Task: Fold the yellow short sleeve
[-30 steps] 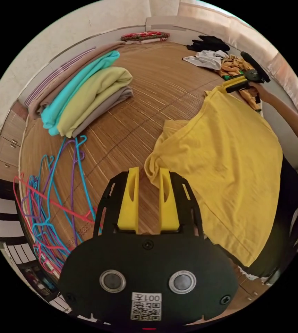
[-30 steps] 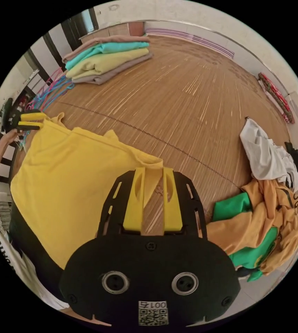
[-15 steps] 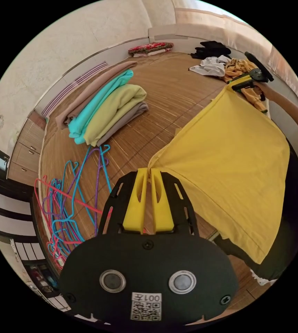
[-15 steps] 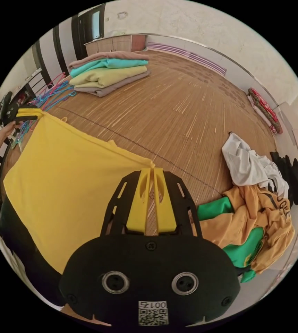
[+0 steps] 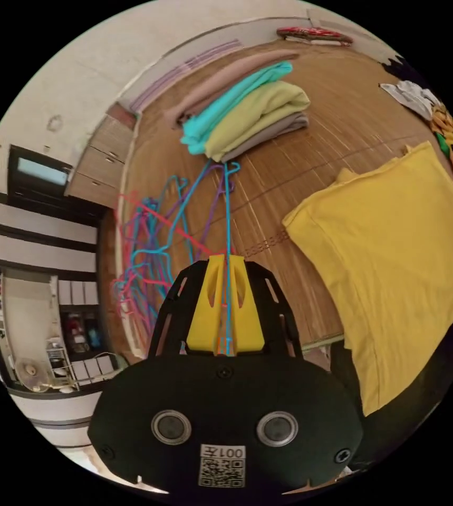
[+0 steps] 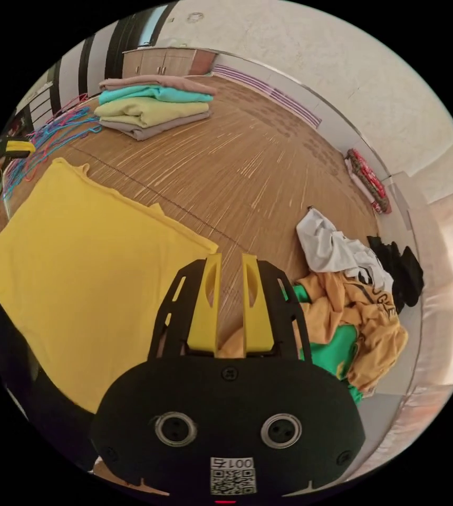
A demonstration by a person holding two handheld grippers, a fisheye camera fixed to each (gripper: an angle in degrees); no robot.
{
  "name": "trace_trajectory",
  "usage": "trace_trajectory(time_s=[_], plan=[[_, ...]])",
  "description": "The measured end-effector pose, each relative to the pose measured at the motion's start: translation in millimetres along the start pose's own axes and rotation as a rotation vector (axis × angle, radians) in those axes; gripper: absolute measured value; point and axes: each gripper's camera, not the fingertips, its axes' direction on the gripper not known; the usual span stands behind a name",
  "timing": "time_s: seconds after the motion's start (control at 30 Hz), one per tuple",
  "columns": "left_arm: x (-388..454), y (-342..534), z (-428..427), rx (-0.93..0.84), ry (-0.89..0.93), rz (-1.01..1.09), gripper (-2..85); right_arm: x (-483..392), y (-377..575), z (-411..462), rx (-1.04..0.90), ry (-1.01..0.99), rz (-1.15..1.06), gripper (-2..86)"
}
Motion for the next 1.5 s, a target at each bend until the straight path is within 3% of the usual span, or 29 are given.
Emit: trace_trajectory(time_s=[0.1, 0.17, 0.3, 0.47, 0.87, 1.13, 1.3, 1.5], plan=[[44, 26, -59, 0.113, 0.052, 0.056, 0.0, 14, 42, -25, 0.008, -0.067, 0.028, 7.3], [99, 46, -100, 0.200, 0.180, 0.163, 1.8, 22, 86, -36, 0.004, -0.147, 0.079, 9.5], [199, 65, -144, 0.287, 0.260, 0.388, 7.2, 27, 159, -41, 0.017, -0.310, 0.168, 12.6], [309, 67, -167, 0.295, 0.248, 0.588, 11.6, 53, 244, -6, 0.108, -0.654, 0.491, 16.7], [337, 90, -171, 0.261, 0.304, 0.561, 2.8, 102, 320, 87, 0.302, -1.234, 0.826, 14.8], [357, 116, -178, 0.284, 0.186, 0.576, 2.8, 137, 342, 98, 0.468, -1.397, 0.858, 3.1], [322, 124, -171, 0.256, 0.174, 0.394, 3.8, 136, 329, 76, 0.453, -1.270, 0.785, 1.6], [307, 140, -126, 0.105, 0.412, 0.398, -0.5, 110, 272, 32, 0.451, -1.162, 0.603, 1.1]])
